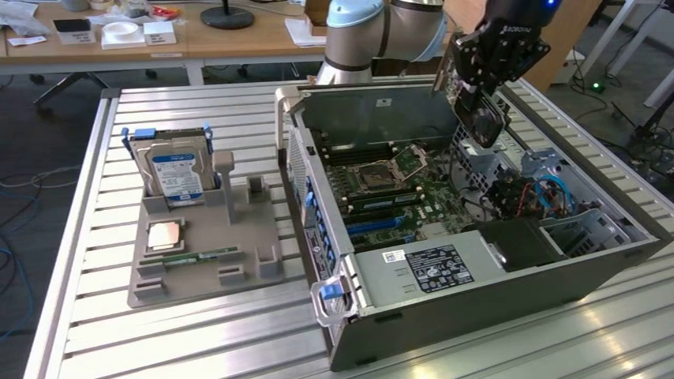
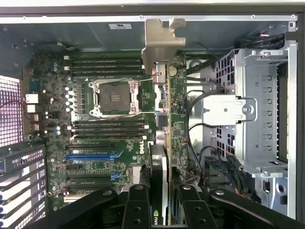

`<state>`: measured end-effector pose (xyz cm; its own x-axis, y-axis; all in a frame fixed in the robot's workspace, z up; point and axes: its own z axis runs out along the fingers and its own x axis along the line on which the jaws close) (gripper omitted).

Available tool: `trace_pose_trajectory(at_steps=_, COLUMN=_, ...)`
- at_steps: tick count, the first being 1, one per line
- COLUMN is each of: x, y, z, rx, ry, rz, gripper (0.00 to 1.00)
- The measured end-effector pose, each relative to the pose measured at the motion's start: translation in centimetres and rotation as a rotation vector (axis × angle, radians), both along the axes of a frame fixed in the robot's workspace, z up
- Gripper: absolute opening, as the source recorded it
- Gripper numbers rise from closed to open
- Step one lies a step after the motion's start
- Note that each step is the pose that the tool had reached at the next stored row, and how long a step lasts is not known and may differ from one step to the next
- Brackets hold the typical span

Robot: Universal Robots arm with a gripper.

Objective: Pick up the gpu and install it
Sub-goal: 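Pick up the gpu and move the gpu toward the slot, then insert the gpu into the slot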

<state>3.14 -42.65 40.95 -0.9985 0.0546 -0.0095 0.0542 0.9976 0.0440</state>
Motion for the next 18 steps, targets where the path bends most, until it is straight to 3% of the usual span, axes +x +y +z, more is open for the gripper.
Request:
trace_pose_trajectory(at_steps=10, x=2.1, y=0.01, z=-0.15, rx=0.0001, ry=-0.0001, rz=0.0, gripper=0.27)
trace_pose_trajectory(at_steps=18, x=2.1, y=0.0, z=-0.15, rx=0.0001, ry=-0.0001, rz=0.0, gripper=0.27)
